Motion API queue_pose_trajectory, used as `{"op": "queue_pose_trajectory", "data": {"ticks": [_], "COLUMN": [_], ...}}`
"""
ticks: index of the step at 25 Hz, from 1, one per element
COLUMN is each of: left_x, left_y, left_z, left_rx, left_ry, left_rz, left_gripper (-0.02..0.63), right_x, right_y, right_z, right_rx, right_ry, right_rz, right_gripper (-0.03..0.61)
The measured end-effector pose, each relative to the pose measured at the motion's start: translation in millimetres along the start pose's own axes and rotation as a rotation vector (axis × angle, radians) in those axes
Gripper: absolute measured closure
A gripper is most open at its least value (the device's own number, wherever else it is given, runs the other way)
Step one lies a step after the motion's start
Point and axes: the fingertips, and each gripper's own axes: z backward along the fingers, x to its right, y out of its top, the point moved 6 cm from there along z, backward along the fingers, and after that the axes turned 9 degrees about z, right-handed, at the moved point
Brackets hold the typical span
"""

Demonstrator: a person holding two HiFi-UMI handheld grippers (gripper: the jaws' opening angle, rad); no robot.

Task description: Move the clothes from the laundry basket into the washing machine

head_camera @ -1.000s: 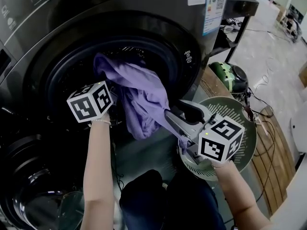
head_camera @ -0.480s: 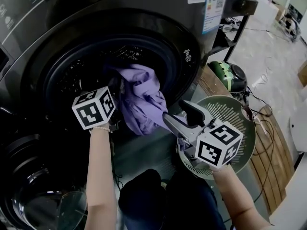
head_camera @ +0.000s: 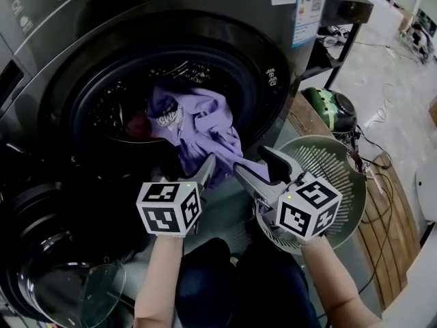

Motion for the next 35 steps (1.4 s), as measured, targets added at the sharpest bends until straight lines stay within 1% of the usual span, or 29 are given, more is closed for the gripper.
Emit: {"op": "queue_pose_trajectory", "data": {"ticks": [1, 3, 5, 7, 8, 9, 10, 12, 13, 14, 16, 19, 21, 26, 28, 29, 31, 33, 35], "left_x": [1.0, 3.2, 6.8, 7.5, 6.2, 4.6, 3.2, 0.3, -1.8, -4.5, -11.5, -23.8, -33.5, -58.0, -66.1, -70.0, -78.6, -85.5, -89.2], "left_y": [-7.3, -17.9, -23.5, -24.6, -24.1, -23.1, -21.3, -13.6, -7.4, 0.1, 16.3, 41.0, 59.5, 119.1, 140.5, 147.4, 150.9, 146.7, 139.3], "left_z": [-1.9, -7.9, -16.4, -25.1, -28.1, -29.7, -29.9, -27.0, -24.6, -22.1, -19.6, -23.1, -26.6, -33.5, -35.5, -38.6, -50.3, -63.3, -72.9], "left_rx": [-0.024, -0.067, -0.084, -0.078, -0.067, -0.049, -0.025, 0.042, 0.081, 0.119, 0.179, 0.236, 0.270, 0.371, 0.417, 0.426, 0.403, 0.358, 0.321], "left_ry": [0.006, 0.004, 0.002, 0.016, 0.028, 0.037, 0.036, 0.006, -0.011, -0.021, -0.018, 0.008, 0.034, 0.121, 0.141, 0.149, 0.180, 0.211, 0.210], "left_rz": [0.032, 0.079, 0.089, 0.081, 0.067, 0.053, 0.047, 0.070, 0.085, 0.093, 0.080, 0.065, 0.053, -0.022, -0.043, -0.049, -0.052, -0.045, -0.030], "left_gripper": [0.235, 0.198, 0.196, 0.199, 0.231, 0.314, 0.379, 0.494, 0.525, 0.534, 0.543, 0.545, 0.545, 0.545, 0.545, 0.545, 0.537, 0.495, 0.373], "right_x": [-0.9, -3.0, -4.0, -3.8, -3.6, -3.4, -3.2, -2.7, -2.6, -2.4, -1.7, -0.5, -0.9, -8.4, -10.8, -11.1, -10.3, -8.9, -9.4], "right_y": [-0.8, -2.2, -4.0, -5.9, -6.5, -6.6, -6.2, -4.3, -3.0, -1.5, 2.9, 10.1, 12.6, 13.9, 12.9, 12.1, 9.0, 5.1, 1.6], "right_z": [-0.3, -0.2, 1.1, 2.1, 2.3, 2.4, 2.4, 1.6, 0.8, -0.1, -2.0, -5.0, -8.3, -15.0, -16.0, -16.0, -15.7, -15.7, -15.5], "right_rx": [0.001, 0.003, 0.002, -0.005, -0.008, -0.010, -0.011, -0.009, -0.007, -0.001, 0.018, 0.046, 0.050, 0.051, 0.051, 0.051, 0.047, 0.038, 0.029], "right_ry": [0.003, 0.011, 0.014, 0.014, 0.015, 0.015, 0.016, 0.019, 0.021, 0.022, 0.017, -0.001, -0.001, 0.003, 0.008, 0.008, 0.005, 0.002, 0.004], "right_rz": [-0.005, -0.014, -0.019, -0.020, -0.020, -0.017, -0.013, -0.005, -0.003, -0.002, 0.000, 0.009, 0.010, 0.007, 0.008, 0.009, 0.008, 0.005, -0.003], "right_gripper": [0.275, 0.275, 0.275, 0.275, 0.276, 0.279, 0.279, 0.282, 0.284, 0.287, 0.293, 0.313, 0.314, 0.316, 0.316, 0.316, 0.314, 0.314, 0.314]}}
